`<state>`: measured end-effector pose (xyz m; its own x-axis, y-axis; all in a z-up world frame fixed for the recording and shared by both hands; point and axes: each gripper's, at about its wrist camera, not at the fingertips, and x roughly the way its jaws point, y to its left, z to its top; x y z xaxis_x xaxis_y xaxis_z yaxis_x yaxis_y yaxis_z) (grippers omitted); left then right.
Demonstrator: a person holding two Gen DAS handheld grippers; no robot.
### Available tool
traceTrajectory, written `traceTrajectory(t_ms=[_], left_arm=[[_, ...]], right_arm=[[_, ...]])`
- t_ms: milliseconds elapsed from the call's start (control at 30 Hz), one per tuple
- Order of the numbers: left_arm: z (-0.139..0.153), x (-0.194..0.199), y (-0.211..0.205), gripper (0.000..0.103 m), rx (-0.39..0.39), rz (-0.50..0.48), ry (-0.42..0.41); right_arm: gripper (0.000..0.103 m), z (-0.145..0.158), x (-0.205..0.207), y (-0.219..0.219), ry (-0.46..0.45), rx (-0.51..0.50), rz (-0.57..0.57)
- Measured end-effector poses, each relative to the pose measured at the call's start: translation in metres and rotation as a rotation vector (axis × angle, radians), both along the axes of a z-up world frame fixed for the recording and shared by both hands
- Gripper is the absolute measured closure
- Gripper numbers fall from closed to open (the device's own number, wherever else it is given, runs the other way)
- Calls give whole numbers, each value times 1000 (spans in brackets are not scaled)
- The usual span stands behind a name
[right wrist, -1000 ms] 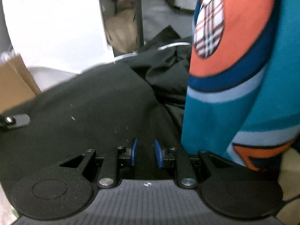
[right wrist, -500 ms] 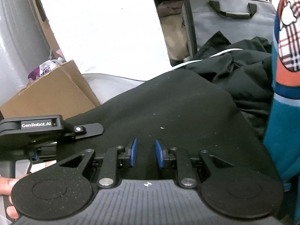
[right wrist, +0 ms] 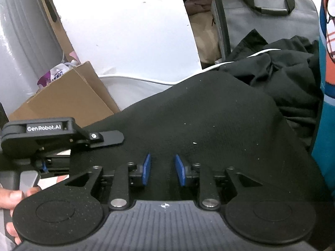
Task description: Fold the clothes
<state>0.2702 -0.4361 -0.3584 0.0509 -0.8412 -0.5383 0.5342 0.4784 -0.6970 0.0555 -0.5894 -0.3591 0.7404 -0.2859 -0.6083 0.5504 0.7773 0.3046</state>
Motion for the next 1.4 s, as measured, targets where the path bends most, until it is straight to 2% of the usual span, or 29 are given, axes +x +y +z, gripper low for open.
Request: traceTrajectory(t_ms=[100, 233, 333, 400, 467, 533, 567, 733, 900, 1067, 1300, 1400], left_arm=[[1, 14, 5, 55, -36, 45, 41], [-13, 35, -5, 47, -14, 57, 137], [-25, 43, -13, 47, -12, 69, 196], [-29, 45, -15, 54, -33, 77, 216], [-31, 47, -16, 79, -30, 91, 217], [-29, 49, -16, 94, -25, 105, 188], [-26, 50, -14, 97, -28, 114, 166], [-3, 59, -1, 100, -60, 180, 64], [13, 61, 10, 100, -15, 192, 5], [37, 39, 14, 92, 4, 97, -47], [62, -18, 11, 91, -21, -46, -155], [59, -27, 7, 91, -6, -90, -151]], right_arm=[[69, -5, 1, 0, 12, 1, 1], [69, -4, 1, 2, 15, 2, -15], [69, -2, 0, 5, 8, 2, -27], [69, 1, -2, 6, -6, 7, -27], [69, 5, -4, 8, -35, 25, -12], [69, 9, -4, 11, -57, 36, 10], [69, 9, -2, 14, -55, 31, 27], [70, 2, 8, 24, -29, 13, 55], [68, -6, 12, 30, -22, -8, 41], [68, -14, 15, 37, -17, -30, 26], [68, -19, 16, 43, -22, -43, 9], [67, -20, 13, 42, -37, -29, 7]])
